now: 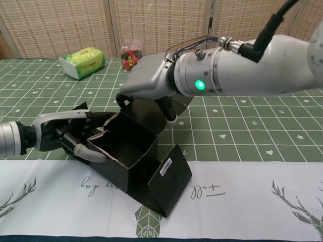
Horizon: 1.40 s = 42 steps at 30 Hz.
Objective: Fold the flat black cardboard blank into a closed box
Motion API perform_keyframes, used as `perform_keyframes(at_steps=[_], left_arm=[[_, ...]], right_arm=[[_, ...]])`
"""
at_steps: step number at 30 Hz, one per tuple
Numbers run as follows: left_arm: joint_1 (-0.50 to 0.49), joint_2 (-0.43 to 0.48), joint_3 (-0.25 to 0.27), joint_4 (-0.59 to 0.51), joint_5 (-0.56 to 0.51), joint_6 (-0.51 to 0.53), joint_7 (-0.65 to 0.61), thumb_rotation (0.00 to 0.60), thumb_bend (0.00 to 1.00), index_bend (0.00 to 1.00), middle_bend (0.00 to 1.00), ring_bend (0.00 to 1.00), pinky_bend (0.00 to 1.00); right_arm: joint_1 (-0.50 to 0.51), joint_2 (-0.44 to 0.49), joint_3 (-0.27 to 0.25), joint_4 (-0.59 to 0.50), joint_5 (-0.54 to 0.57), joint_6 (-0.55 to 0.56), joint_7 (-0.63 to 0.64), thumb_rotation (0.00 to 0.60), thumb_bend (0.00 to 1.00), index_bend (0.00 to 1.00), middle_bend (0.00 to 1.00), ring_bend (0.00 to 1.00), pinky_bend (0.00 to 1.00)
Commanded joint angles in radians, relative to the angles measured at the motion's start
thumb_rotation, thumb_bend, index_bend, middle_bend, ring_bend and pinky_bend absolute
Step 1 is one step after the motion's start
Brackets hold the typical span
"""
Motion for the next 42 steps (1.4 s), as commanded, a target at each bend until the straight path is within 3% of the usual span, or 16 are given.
perform_keyframes(at_steps=[1,10,17,24,30,35,42], left_arm=[[-0.012,-0.001,0.019,0.014,0.02,0.005,-0.044,0.6,0.11,0.09,0.05,0.63,0.91],[-0.03,-0.016,0.054,0.054,0.05,0.025,-0.124,0.6,0.11,0.11,0.07,0.63,0.91],[-0.04,-0.024,0.078,0.077,0.065,0.043,-0.176,0.6,0.11,0.17,0.17,0.65,0.91],[-0.046,-0.026,0.098,0.092,0.074,0.061,-0.209,0.6,0.11,0.21,0.23,0.66,0.91],[-0.043,-0.029,0.104,0.093,0.063,0.066,-0.21,0.6,0.11,0.22,0.24,0.66,0.91],[-0.041,-0.02,0.106,0.088,0.057,0.073,-0.205,0.6,0.11,0.22,0.24,0.66,0.91],[-0.013,0.017,0.098,0.058,0.015,0.088,-0.167,0.6,0.11,0.23,0.25,0.66,0.91]], right_arm=[[-0.005,-0.003,0.002,0.006,-0.013,-0.003,0.008,0.6,0.33,0.38,0.4,0.84,1.0],[-0.023,-0.013,0.011,0.028,-0.064,-0.011,0.039,0.6,0.33,0.38,0.4,0.84,1.0],[-0.036,-0.016,0.019,0.052,-0.121,-0.031,0.072,0.6,0.33,0.38,0.38,0.84,1.0],[-0.045,-0.001,0.027,0.05,-0.138,-0.054,0.097,0.6,0.29,0.01,0.13,0.8,1.0],[-0.055,0.012,0.039,0.031,-0.144,-0.061,0.127,0.6,0.21,0.0,0.02,0.76,1.0],[-0.069,0.035,0.053,-0.002,-0.152,-0.056,0.159,0.6,0.2,0.0,0.0,0.75,1.0],[-0.139,0.108,0.083,-0.092,-0.184,-0.034,0.295,0.6,0.2,0.0,0.0,0.75,1.0]])
